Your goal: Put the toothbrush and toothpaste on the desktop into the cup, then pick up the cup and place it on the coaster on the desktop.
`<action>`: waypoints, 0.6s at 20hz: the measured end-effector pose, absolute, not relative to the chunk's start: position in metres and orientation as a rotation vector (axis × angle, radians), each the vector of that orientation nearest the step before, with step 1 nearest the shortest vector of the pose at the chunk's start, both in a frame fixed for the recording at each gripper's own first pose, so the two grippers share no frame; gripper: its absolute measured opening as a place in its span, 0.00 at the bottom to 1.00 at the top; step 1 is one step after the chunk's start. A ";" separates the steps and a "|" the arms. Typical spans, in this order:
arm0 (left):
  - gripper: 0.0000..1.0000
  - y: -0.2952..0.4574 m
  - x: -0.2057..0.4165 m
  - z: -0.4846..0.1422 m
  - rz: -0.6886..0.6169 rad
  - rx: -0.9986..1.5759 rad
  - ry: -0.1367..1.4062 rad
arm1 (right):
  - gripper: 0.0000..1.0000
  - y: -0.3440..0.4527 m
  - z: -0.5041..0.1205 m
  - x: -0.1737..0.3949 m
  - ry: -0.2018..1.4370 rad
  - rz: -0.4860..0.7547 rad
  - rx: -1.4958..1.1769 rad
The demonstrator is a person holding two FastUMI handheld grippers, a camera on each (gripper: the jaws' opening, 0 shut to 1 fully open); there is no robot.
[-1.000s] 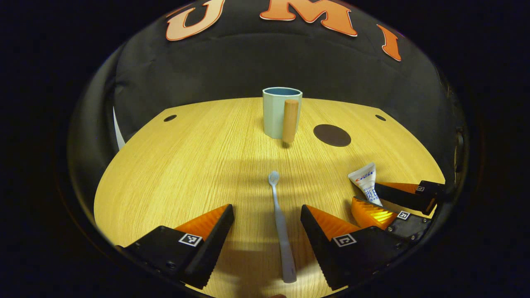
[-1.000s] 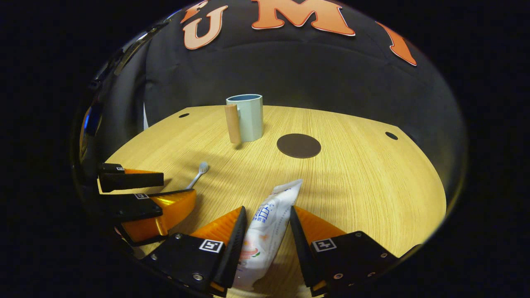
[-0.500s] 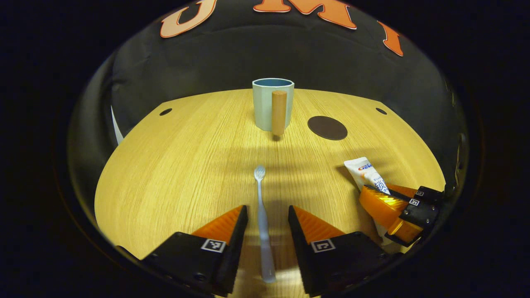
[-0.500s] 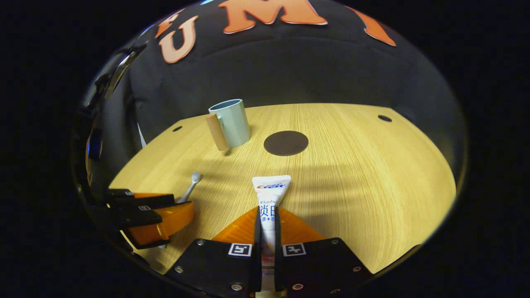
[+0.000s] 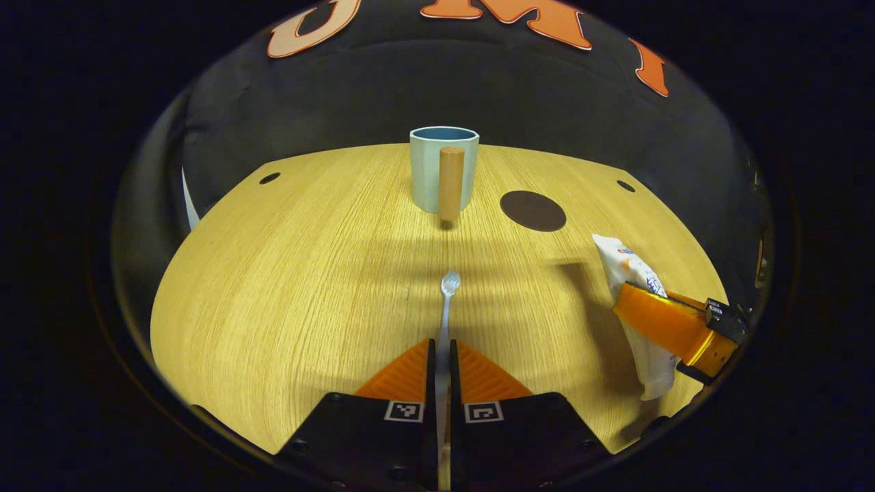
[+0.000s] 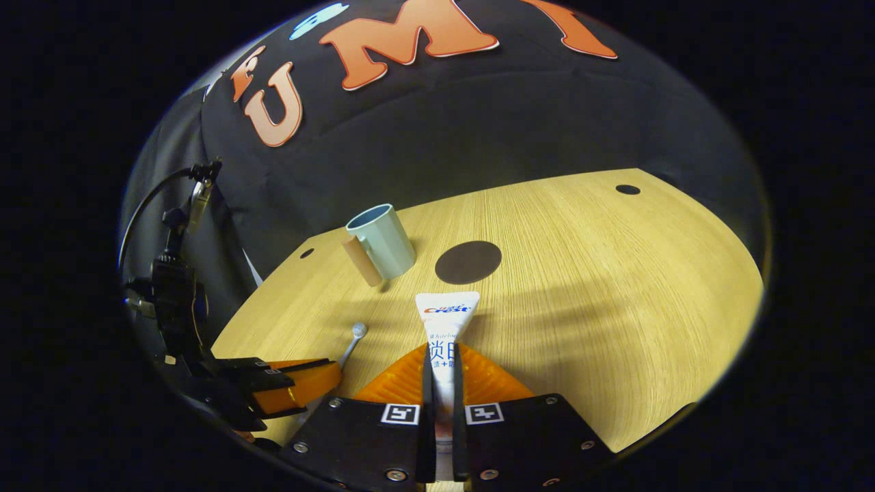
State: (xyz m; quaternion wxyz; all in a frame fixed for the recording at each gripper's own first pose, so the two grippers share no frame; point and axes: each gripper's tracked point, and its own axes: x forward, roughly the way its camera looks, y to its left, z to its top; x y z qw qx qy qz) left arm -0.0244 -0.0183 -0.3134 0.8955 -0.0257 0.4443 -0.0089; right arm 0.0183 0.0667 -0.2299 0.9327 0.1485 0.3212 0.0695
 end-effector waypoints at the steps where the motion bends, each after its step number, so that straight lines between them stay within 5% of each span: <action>1: 0.07 -0.018 -0.025 -0.316 -0.019 -0.062 0.915 | 0.10 0.068 -0.226 0.018 0.649 0.151 0.309; 12: 0.07 -0.006 -0.009 -0.298 -0.033 -0.040 0.702 | 0.10 0.070 -0.184 0.029 0.533 0.159 0.304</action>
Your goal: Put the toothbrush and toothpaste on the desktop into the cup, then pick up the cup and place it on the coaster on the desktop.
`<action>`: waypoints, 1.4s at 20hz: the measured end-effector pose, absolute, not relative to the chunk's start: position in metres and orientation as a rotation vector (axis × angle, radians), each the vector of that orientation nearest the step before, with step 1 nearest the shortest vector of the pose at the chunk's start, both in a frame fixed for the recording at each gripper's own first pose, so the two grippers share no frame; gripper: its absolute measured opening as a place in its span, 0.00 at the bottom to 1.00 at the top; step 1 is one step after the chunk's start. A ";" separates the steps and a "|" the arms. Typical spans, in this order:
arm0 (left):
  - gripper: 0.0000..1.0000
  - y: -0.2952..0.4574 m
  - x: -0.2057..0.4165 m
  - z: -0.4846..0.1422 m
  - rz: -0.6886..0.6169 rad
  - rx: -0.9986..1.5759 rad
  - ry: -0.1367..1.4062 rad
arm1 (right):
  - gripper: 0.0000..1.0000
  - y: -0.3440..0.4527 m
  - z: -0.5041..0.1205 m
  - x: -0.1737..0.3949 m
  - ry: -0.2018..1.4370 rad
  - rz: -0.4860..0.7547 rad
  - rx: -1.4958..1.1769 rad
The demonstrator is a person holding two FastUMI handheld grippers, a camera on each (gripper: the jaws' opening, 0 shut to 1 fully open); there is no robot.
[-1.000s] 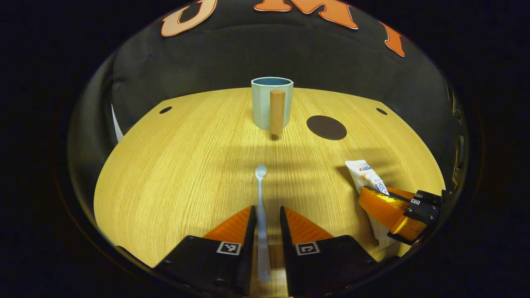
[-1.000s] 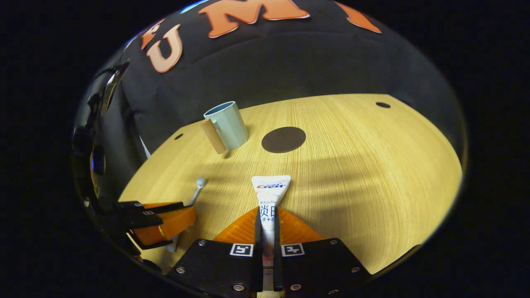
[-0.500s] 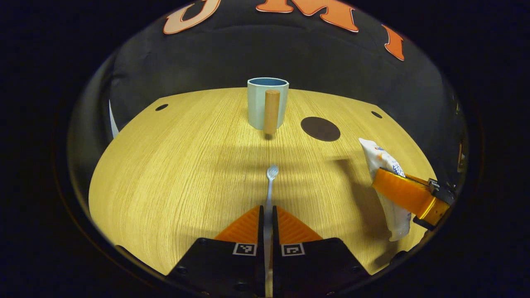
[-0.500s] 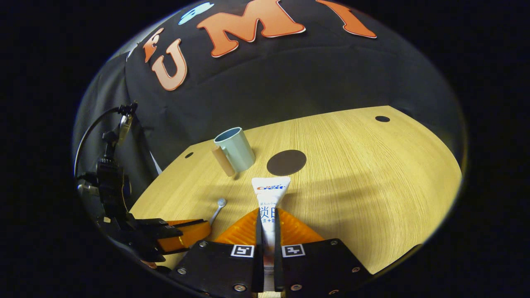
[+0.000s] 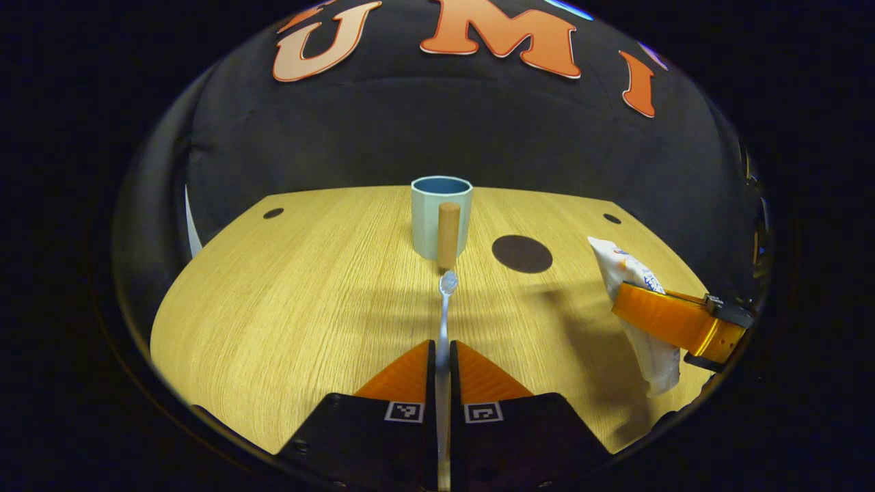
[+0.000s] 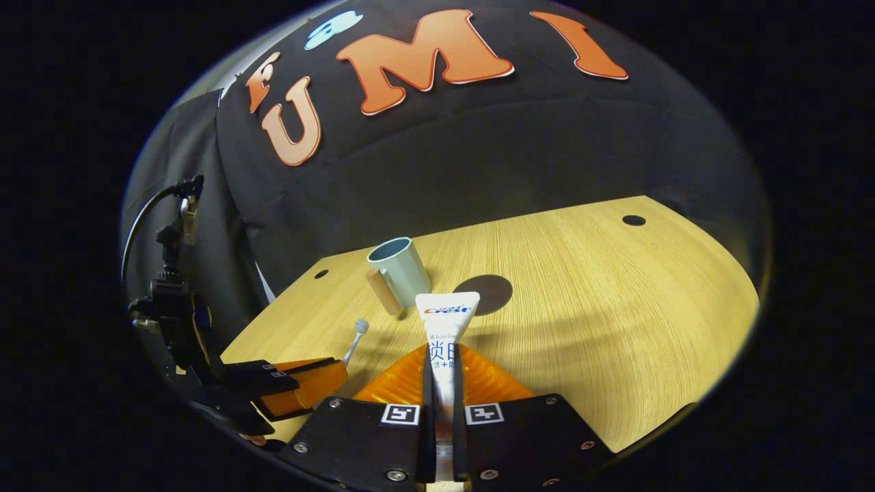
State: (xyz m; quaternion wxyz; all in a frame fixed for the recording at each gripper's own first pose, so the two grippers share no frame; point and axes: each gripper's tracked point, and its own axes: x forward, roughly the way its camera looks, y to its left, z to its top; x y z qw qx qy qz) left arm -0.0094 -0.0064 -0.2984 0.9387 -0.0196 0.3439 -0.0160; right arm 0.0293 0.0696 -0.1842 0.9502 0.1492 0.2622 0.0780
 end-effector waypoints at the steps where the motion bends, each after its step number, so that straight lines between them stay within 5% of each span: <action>1: 0.07 -0.003 -0.008 -0.295 -0.034 -0.037 0.671 | 0.10 0.069 -0.178 0.031 0.513 0.159 0.305; 16: 0.07 0.019 0.008 -0.228 -0.013 0.033 0.294 | 0.10 0.069 -0.127 0.061 0.296 0.166 0.231; 28: 0.07 0.029 0.087 -0.164 0.006 -0.053 0.127 | 0.10 0.063 -0.087 0.101 0.171 0.159 0.201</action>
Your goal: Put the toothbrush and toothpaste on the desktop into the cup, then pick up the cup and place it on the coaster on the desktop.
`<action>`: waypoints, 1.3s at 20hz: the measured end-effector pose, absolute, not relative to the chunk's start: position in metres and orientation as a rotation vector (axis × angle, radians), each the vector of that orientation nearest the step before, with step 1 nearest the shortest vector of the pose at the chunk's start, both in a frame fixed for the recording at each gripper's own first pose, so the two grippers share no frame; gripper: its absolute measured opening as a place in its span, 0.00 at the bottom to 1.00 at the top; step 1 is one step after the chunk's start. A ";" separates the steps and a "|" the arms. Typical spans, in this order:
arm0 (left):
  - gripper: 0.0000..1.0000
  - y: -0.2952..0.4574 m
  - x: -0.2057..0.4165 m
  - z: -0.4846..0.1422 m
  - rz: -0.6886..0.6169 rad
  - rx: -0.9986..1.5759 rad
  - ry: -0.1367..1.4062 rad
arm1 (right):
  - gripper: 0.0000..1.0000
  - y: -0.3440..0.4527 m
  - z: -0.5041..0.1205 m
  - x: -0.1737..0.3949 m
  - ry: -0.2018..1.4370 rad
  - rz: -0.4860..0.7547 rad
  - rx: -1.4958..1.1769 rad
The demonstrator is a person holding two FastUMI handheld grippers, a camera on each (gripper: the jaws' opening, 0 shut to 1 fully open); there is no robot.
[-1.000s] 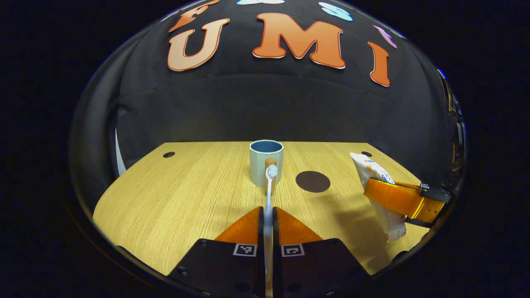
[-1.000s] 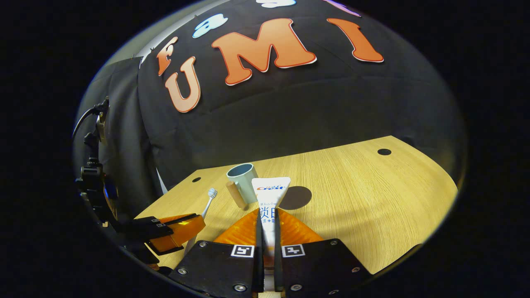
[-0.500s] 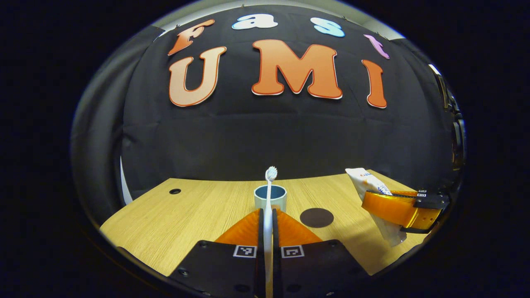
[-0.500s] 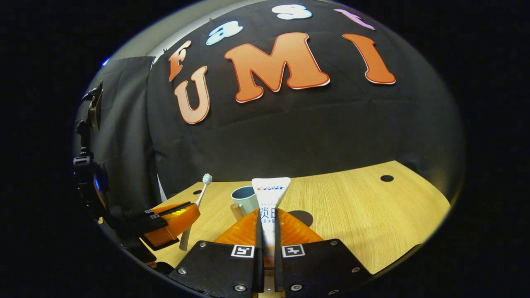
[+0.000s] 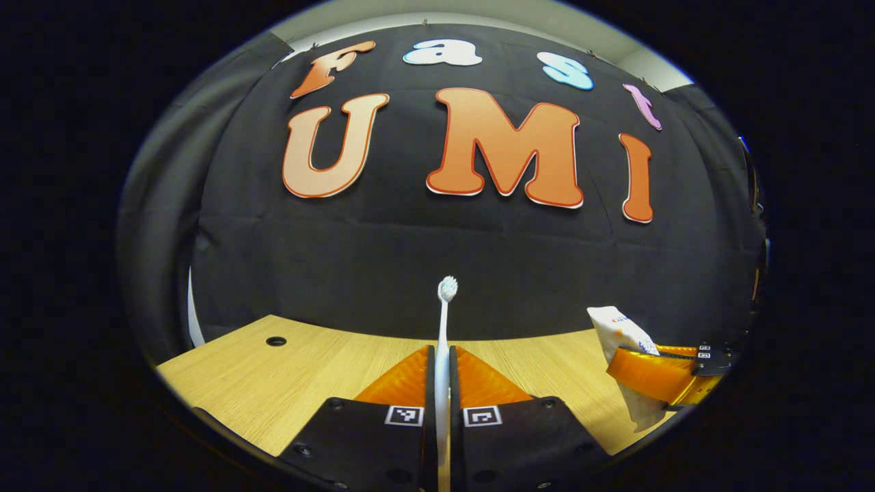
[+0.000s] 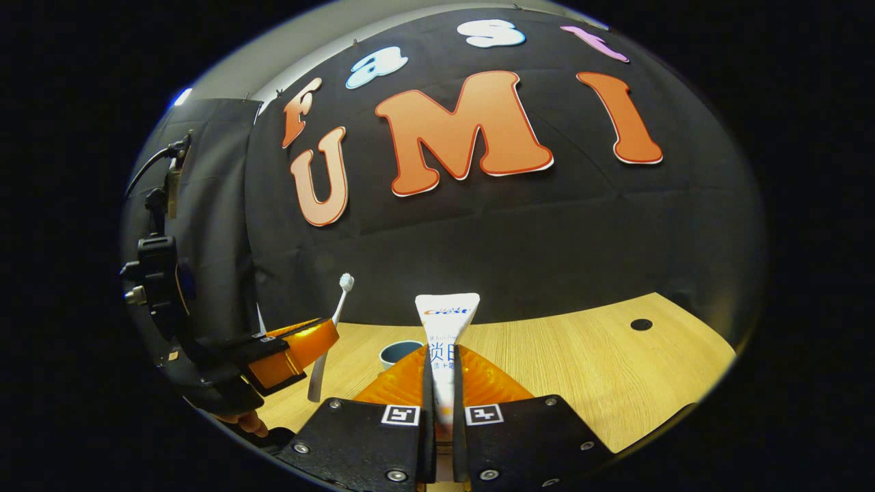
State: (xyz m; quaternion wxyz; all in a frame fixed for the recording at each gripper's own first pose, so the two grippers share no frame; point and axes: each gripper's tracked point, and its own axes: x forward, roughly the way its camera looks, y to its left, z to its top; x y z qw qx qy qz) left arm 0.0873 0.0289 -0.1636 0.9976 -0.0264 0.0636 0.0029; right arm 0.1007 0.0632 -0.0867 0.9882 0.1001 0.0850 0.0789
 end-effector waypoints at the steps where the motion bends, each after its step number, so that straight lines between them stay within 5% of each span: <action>1: 0.07 0.030 0.094 -0.158 0.009 -0.065 0.115 | 0.10 0.062 -0.084 0.104 0.171 0.157 0.206; 15: 0.07 0.024 0.174 -0.142 -0.033 -0.141 0.005 | 0.10 0.053 -0.046 0.162 0.079 0.128 0.206; 26: 0.07 0.023 0.214 -0.198 -0.050 -0.132 0.104 | 0.10 0.043 -0.050 0.196 0.069 0.115 0.236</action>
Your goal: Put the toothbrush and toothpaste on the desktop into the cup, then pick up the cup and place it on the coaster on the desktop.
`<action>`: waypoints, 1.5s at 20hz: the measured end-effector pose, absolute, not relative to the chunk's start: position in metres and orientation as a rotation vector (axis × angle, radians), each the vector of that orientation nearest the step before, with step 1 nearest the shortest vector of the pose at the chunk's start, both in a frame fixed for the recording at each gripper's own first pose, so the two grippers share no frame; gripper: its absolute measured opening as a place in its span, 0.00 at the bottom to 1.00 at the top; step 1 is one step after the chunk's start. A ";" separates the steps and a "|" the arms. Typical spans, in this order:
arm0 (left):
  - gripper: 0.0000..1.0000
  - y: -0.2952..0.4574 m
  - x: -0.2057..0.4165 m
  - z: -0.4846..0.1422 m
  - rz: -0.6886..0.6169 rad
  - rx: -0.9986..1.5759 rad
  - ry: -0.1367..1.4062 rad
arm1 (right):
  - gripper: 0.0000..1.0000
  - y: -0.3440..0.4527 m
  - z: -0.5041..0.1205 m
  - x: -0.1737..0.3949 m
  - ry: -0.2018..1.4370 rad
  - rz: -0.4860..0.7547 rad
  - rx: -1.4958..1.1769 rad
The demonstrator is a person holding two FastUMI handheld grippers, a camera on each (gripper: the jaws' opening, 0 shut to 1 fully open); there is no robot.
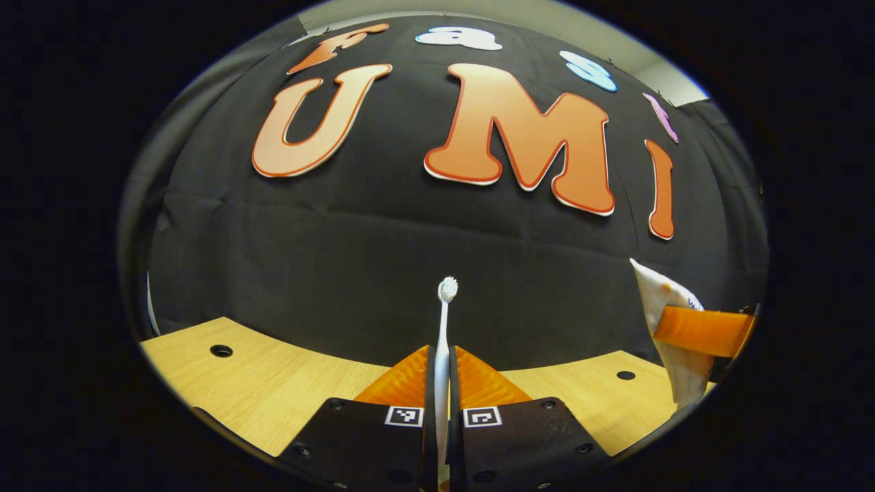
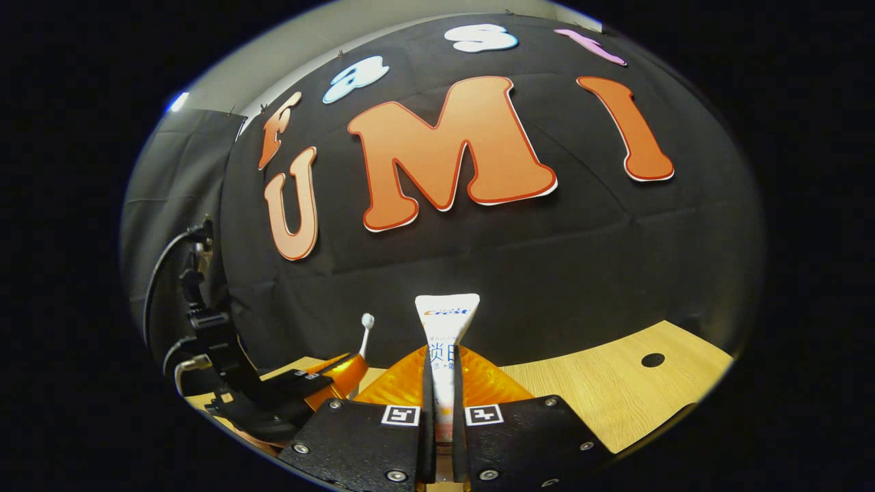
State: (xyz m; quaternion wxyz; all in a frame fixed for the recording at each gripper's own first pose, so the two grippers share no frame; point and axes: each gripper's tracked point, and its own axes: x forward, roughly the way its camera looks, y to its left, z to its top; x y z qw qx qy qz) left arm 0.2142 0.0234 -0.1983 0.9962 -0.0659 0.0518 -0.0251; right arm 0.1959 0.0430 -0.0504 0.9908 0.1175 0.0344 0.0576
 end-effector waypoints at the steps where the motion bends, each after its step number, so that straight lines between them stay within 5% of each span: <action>1: 0.07 0.021 0.215 -0.203 -0.054 -0.139 0.109 | 0.10 0.044 -0.051 0.198 0.070 0.118 0.248; 11: 0.06 0.014 0.234 -0.195 -0.048 -0.118 0.051 | 0.10 0.049 -0.043 0.208 0.049 0.152 0.264; 30: 0.07 0.020 0.229 -0.266 -0.007 -0.101 0.251 | 0.10 0.050 -0.057 0.214 0.099 0.163 0.297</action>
